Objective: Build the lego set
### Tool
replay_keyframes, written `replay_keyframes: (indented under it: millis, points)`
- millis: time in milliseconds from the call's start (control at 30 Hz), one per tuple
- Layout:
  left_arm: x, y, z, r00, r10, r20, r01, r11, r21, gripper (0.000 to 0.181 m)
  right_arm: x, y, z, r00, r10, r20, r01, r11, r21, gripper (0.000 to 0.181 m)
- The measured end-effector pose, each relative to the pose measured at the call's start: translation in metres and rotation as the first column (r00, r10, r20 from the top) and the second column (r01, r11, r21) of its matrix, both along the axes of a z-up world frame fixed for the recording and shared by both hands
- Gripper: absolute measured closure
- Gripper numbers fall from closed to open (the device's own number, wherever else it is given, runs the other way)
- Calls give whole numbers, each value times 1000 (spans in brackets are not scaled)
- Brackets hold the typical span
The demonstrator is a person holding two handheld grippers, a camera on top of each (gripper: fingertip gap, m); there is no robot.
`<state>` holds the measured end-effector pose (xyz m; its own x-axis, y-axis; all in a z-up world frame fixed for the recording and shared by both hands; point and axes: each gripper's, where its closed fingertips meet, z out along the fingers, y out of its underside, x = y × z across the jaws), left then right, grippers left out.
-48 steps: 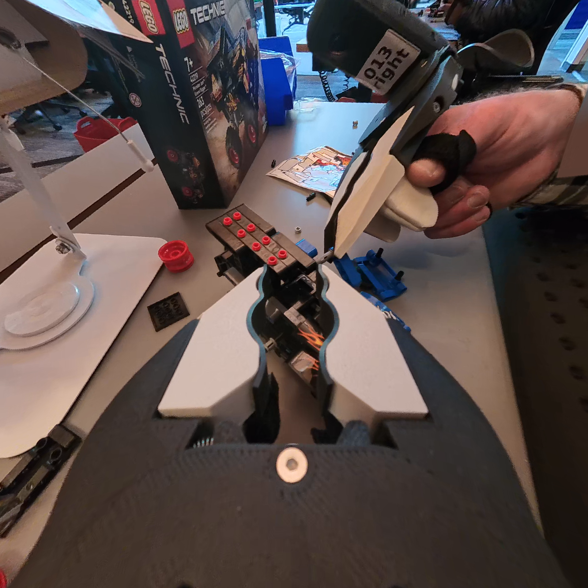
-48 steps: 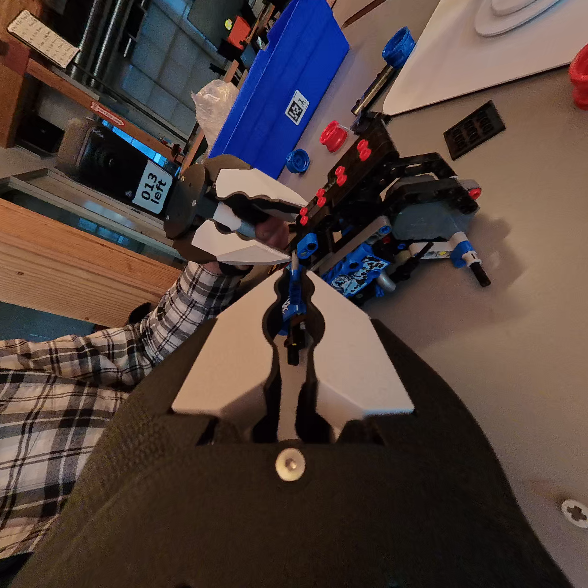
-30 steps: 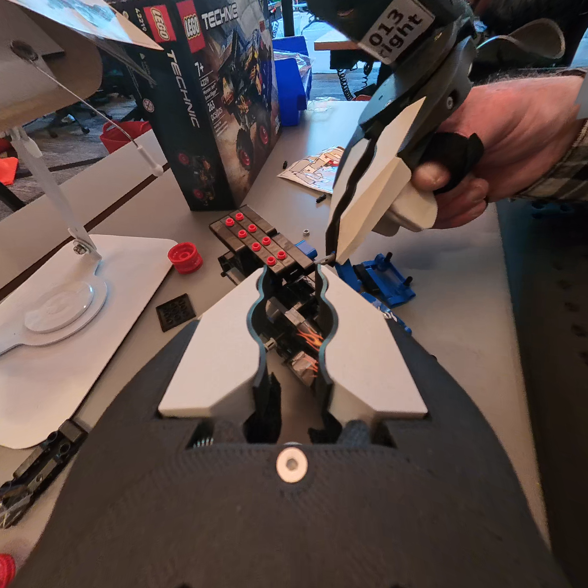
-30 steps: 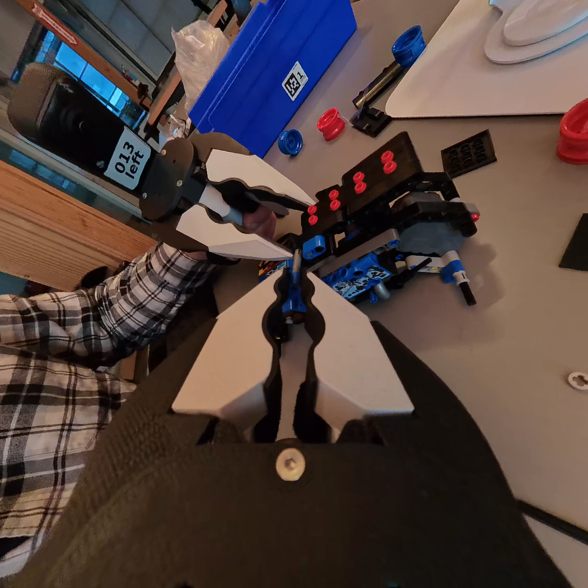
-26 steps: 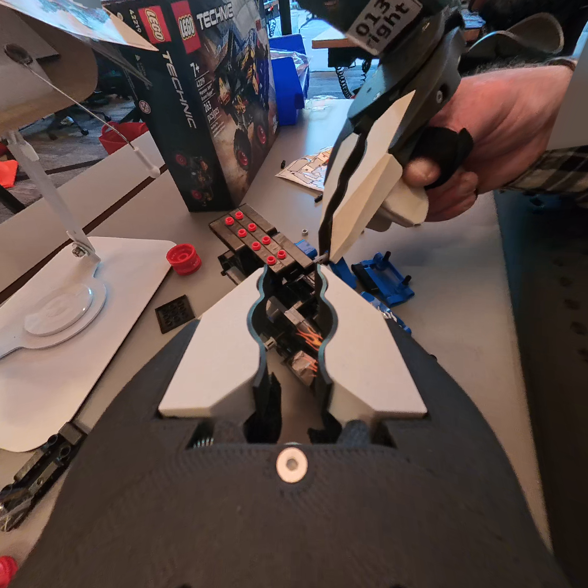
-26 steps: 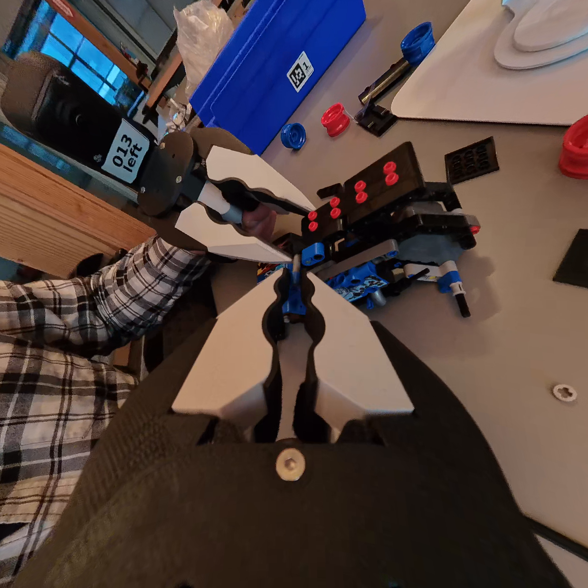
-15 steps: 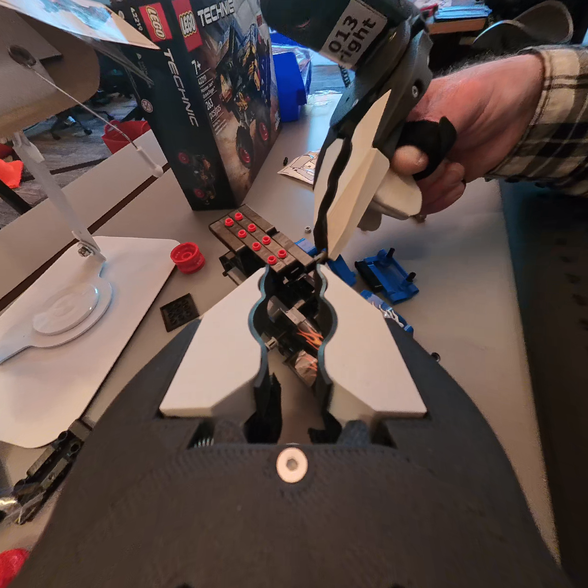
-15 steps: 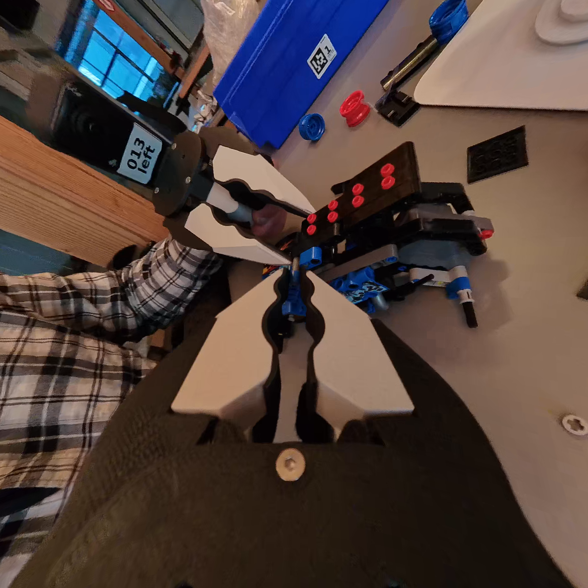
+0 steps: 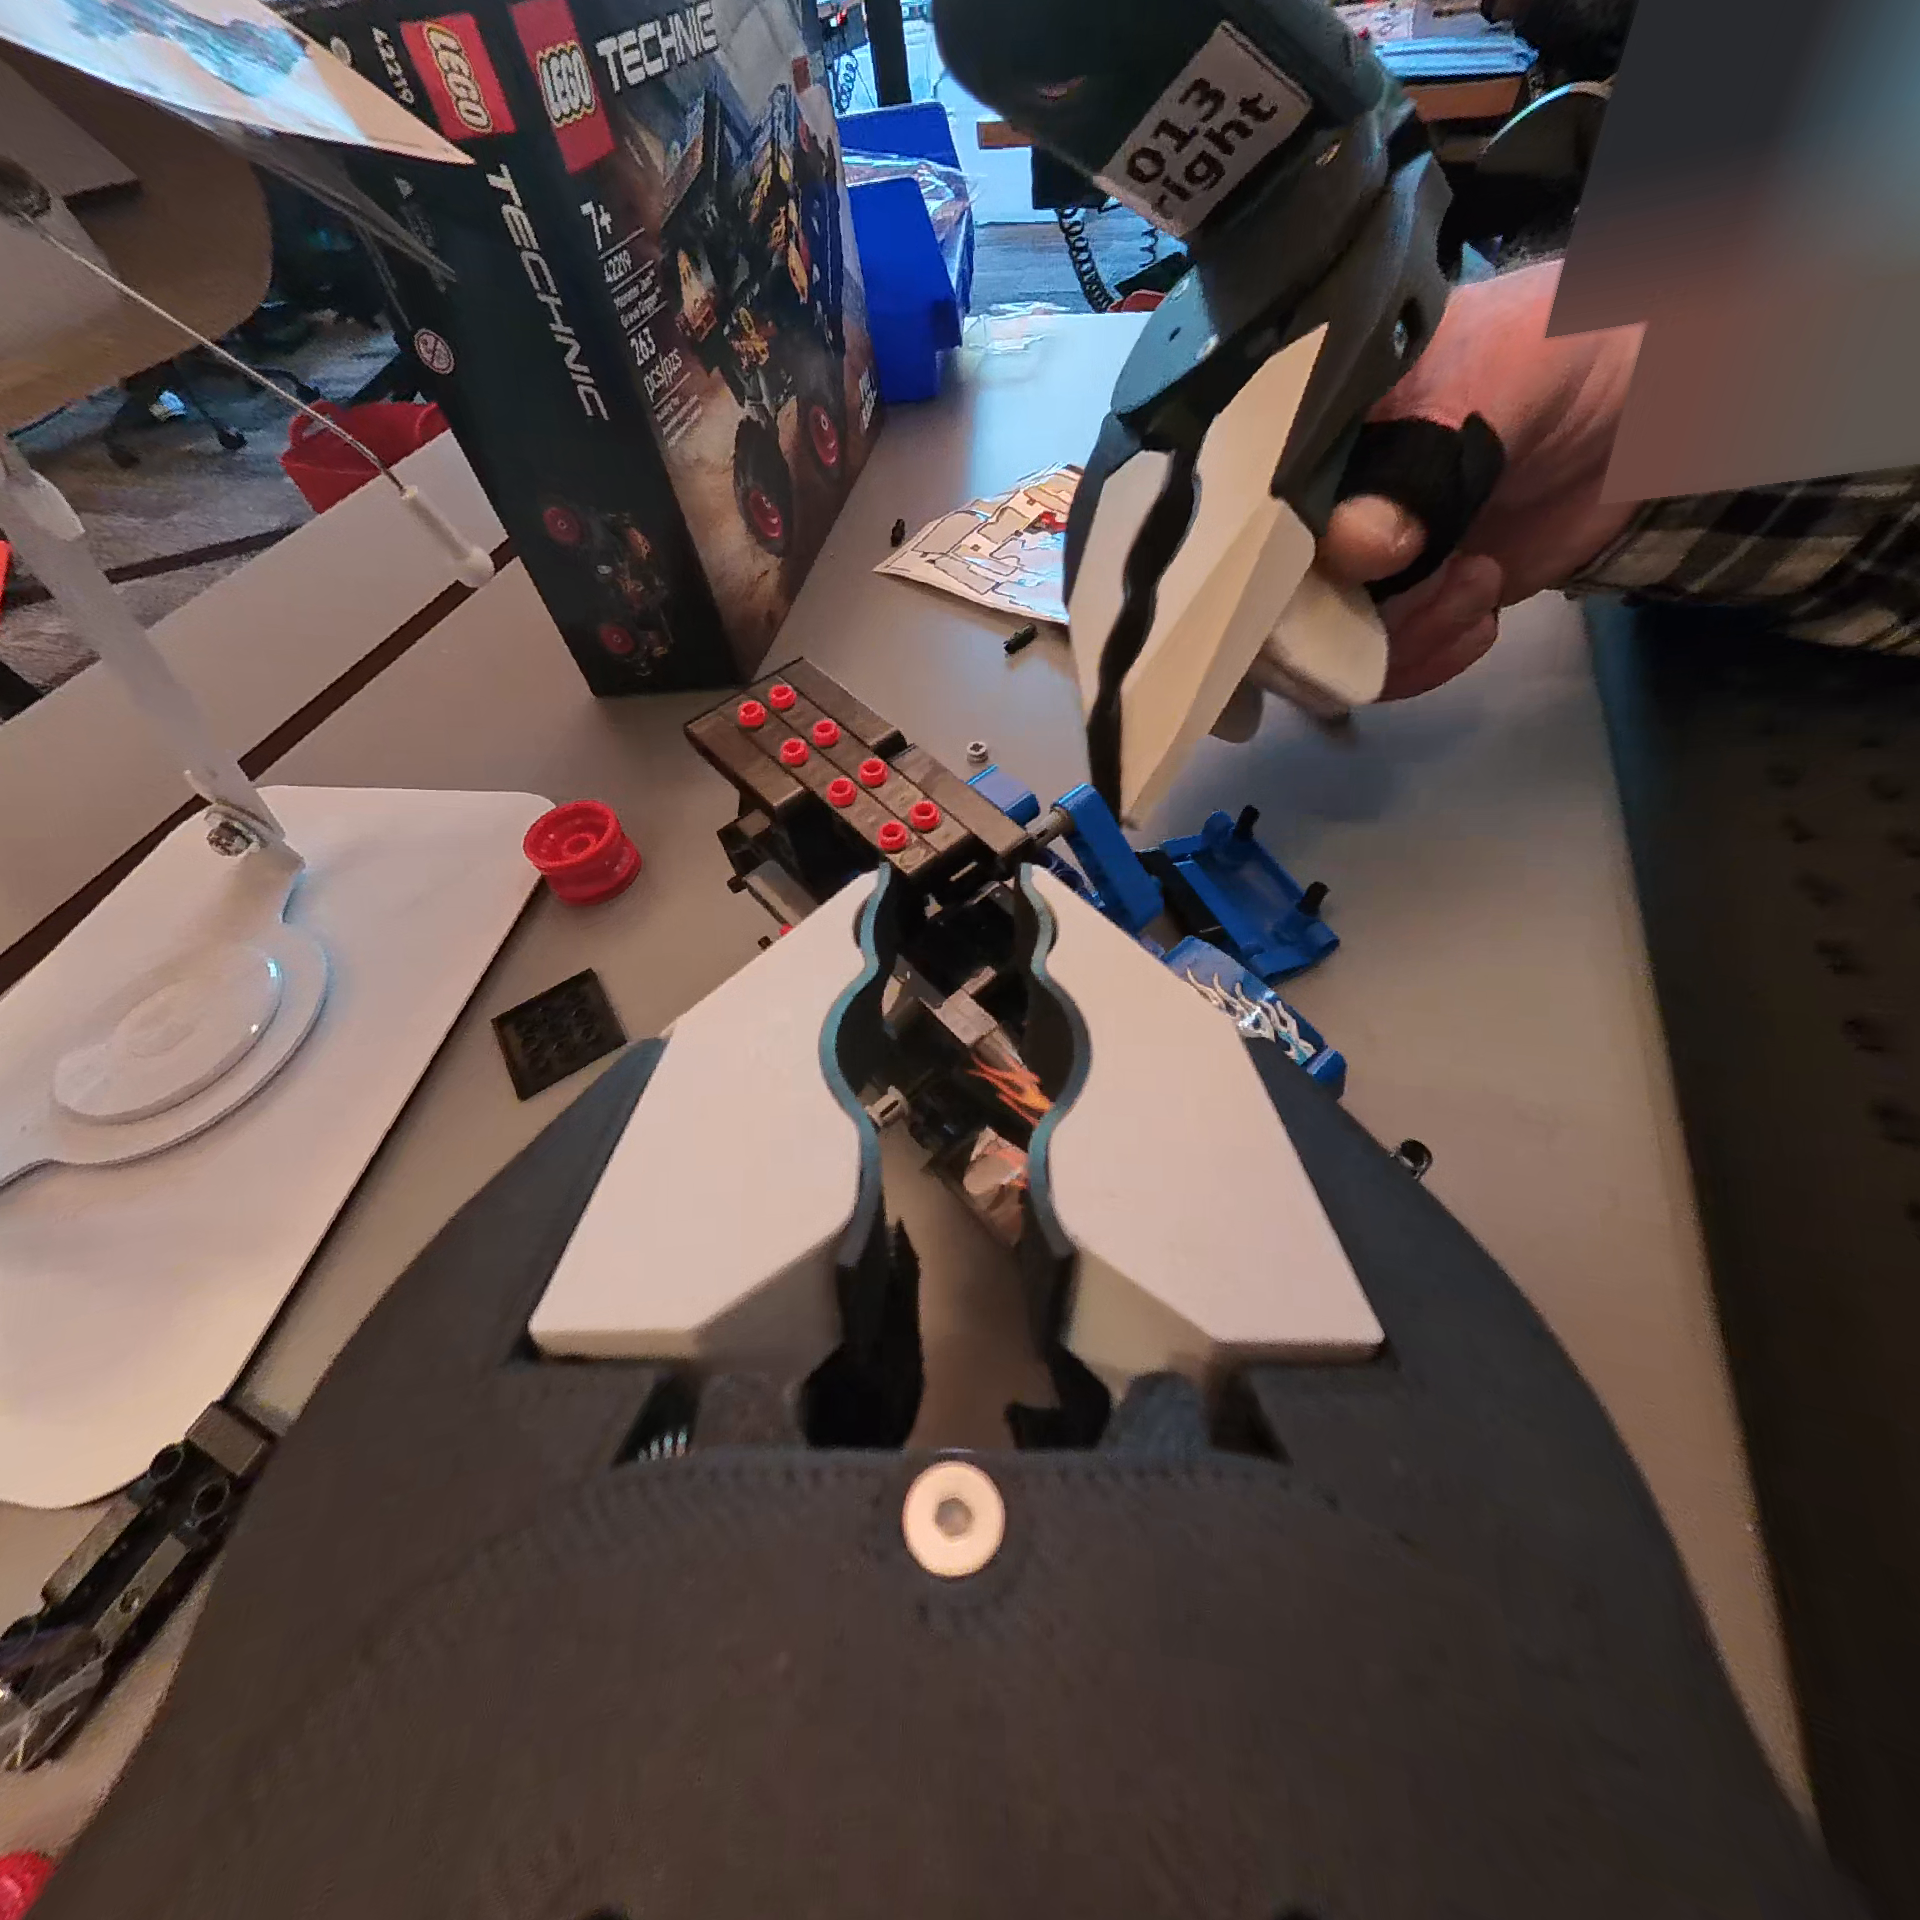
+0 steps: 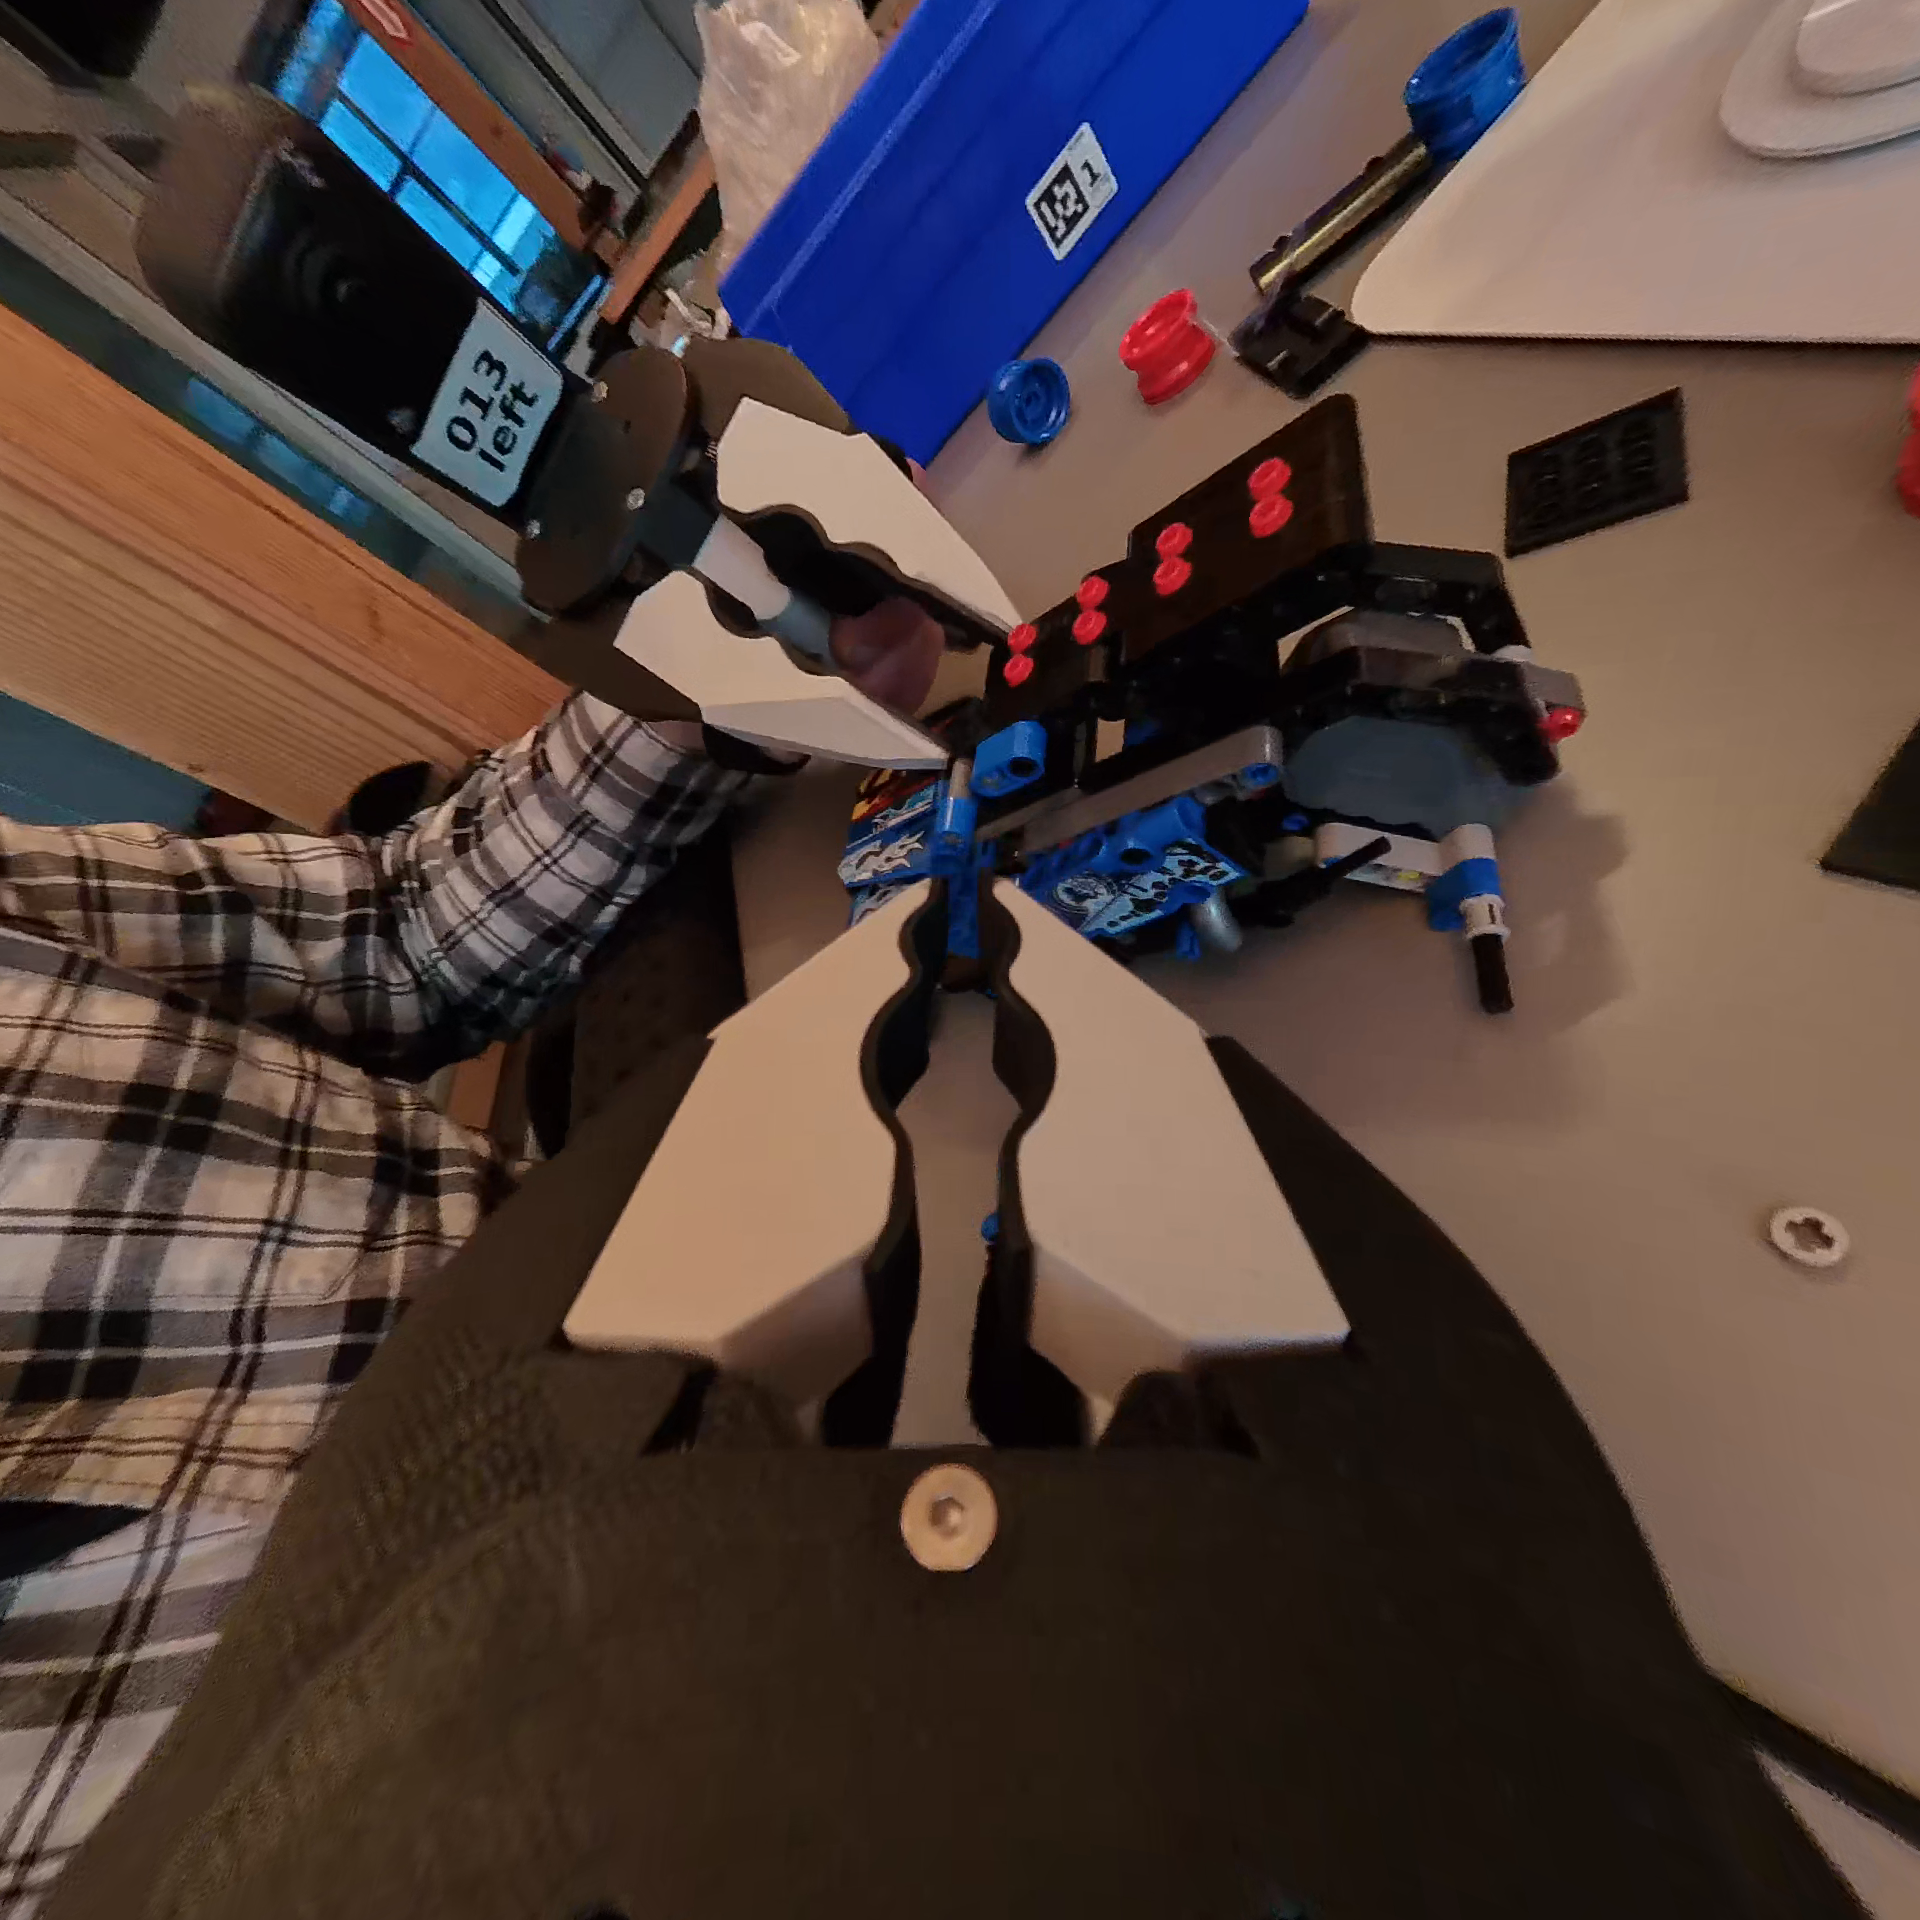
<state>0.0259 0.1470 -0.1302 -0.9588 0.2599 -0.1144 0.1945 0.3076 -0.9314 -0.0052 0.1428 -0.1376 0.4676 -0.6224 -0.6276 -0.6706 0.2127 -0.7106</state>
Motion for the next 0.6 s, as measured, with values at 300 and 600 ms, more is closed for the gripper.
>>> replay_keyframes:
  millis: [300, 600]
  points:
    - [3, -2, -1, 1000, 17, -14, -17, 1000, 5, 162, 5, 4, 0, 999, -21, 42, 22, 999, -32, 181]
    - [-2, -1, -3, 1000, 26, 14, -27, 998, 61, 150, 5, 6, 3, 996, -25, 81, 29, 999, -46, 181]
